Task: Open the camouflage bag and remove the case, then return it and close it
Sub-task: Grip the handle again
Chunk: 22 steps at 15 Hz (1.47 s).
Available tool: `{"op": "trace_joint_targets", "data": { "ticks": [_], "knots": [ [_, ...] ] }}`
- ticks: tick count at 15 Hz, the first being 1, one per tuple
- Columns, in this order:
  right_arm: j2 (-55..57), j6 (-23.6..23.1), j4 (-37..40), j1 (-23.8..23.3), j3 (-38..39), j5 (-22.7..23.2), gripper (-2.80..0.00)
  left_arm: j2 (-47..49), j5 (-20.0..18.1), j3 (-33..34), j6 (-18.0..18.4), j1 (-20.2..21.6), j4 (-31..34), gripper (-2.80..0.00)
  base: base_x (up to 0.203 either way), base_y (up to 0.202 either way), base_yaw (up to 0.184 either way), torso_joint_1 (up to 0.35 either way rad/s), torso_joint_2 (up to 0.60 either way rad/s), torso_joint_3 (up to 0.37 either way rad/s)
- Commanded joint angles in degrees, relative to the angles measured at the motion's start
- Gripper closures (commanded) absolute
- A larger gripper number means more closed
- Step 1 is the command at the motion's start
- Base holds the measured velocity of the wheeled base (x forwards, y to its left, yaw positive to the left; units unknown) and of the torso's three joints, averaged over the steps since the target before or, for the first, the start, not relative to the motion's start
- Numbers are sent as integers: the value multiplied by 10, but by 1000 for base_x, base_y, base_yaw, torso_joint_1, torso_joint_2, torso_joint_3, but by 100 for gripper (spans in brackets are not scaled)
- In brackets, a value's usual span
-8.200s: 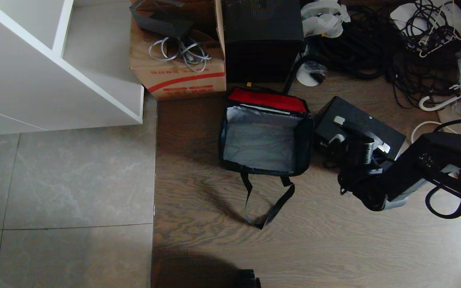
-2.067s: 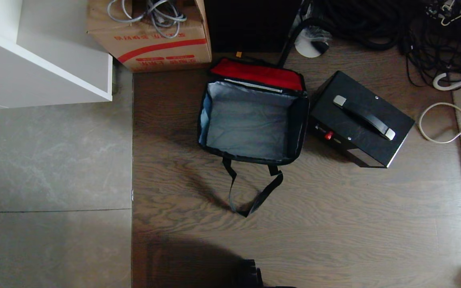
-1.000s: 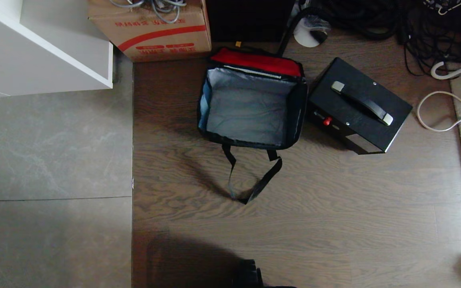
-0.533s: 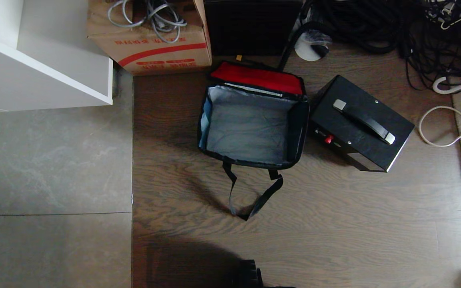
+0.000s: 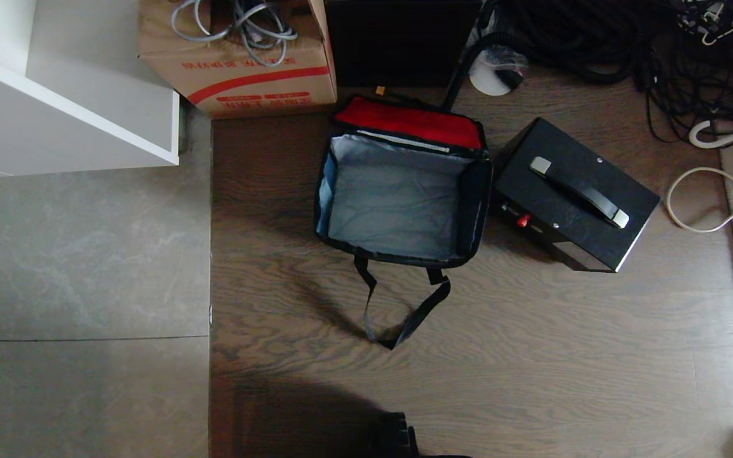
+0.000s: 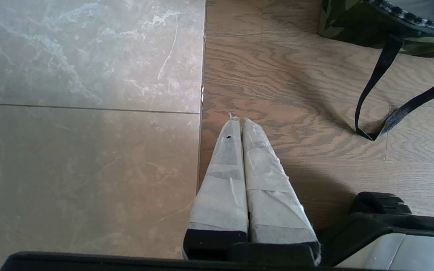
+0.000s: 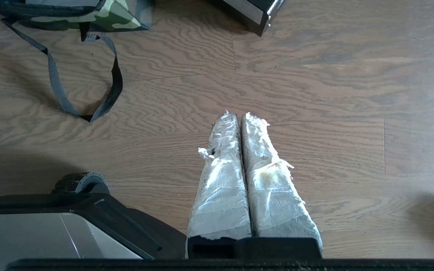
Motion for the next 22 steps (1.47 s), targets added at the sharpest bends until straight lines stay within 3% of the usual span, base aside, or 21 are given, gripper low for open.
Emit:
{"op": "trace_joint_targets", "data": {
  "ticks": [1, 10, 22],
  "knots": [
    [1, 0, 0, 0, 0, 0, 0, -1, 0, 5, 0, 0, 0, 0, 0, 0, 0, 0, 0, 0],
    [1, 0, 0, 0, 0, 0, 0, 0, 1, 5, -1, 0, -4, 0, 0, 0, 0, 1, 0, 11],
    [1, 0, 0, 0, 0, 0, 0, 0, 1, 5, -3, 0, -4, 0, 0, 0, 0, 2, 3, 194]
  ]
}}
